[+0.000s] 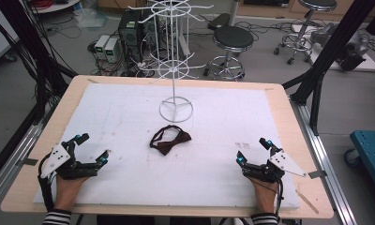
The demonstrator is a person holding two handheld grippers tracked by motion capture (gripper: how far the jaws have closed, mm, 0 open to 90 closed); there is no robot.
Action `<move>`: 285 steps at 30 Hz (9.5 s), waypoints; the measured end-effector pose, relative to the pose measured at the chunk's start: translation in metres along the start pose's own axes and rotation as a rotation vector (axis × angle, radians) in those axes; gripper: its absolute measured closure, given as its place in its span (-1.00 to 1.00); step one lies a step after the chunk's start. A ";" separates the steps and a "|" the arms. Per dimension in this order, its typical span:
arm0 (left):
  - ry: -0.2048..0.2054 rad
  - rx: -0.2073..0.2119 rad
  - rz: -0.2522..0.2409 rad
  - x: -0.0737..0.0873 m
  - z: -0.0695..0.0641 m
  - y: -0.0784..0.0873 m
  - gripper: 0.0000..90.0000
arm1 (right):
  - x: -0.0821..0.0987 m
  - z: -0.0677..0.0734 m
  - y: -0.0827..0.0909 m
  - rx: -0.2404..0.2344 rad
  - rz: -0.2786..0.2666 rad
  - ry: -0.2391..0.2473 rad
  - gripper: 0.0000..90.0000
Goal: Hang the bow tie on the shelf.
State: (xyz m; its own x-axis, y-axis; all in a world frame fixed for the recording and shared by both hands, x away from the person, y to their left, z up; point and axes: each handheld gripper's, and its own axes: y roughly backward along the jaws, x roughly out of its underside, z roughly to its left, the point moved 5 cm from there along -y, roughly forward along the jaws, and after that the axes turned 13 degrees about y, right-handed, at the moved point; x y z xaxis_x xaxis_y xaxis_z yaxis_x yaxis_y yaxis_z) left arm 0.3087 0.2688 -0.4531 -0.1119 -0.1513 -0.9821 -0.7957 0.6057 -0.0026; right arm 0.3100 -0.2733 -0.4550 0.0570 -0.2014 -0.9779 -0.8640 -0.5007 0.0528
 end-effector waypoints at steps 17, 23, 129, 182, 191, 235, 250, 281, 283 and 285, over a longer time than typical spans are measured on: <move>0.027 0.003 -0.004 -0.001 0.002 0.000 -0.96 | 0.000 -0.001 0.000 0.005 -0.005 0.002 -0.99; 0.054 0.005 -0.009 -0.011 0.005 0.001 -0.96 | 0.000 -0.001 0.000 0.003 -0.006 -0.003 -0.99; -0.312 0.350 0.969 -0.001 -0.127 -0.216 -0.94 | 0.000 -0.002 0.001 0.010 -0.015 -0.021 -0.98; -0.279 0.194 1.158 0.027 -0.125 -0.222 0.69 | 0.000 -0.002 0.002 0.011 -0.013 -0.026 -0.98; -0.261 0.221 1.078 0.012 -0.127 -0.216 0.69 | 0.000 -0.003 0.001 0.013 -0.017 -0.022 -0.98; -0.023 0.212 0.577 -0.095 -0.086 -0.139 0.69 | 0.000 -0.002 0.001 0.014 -0.014 -0.017 -0.98; 0.013 0.163 0.473 -0.129 -0.068 -0.134 0.69 | 0.000 -0.002 0.001 0.014 -0.016 -0.015 -0.98; 0.015 0.135 0.451 -0.149 -0.062 -0.167 0.69 | 0.000 -0.002 0.001 0.012 -0.015 -0.018 -0.98; 0.015 0.135 0.459 -0.147 -0.062 -0.169 0.69 | 0.000 -0.002 0.001 0.013 -0.015 -0.019 -0.98; 0.014 0.132 0.467 -0.145 -0.063 -0.172 0.69 | 0.000 -0.002 0.001 0.012 -0.015 -0.017 -0.99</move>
State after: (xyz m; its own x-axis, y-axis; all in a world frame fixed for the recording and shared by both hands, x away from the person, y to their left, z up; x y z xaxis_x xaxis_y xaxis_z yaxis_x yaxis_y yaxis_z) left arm 0.4241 0.1376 -0.2988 -0.4483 0.1505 -0.8811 -0.5763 0.7048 0.4136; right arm 0.3099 -0.2757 -0.4545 0.0615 -0.1790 -0.9819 -0.8692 -0.4932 0.0355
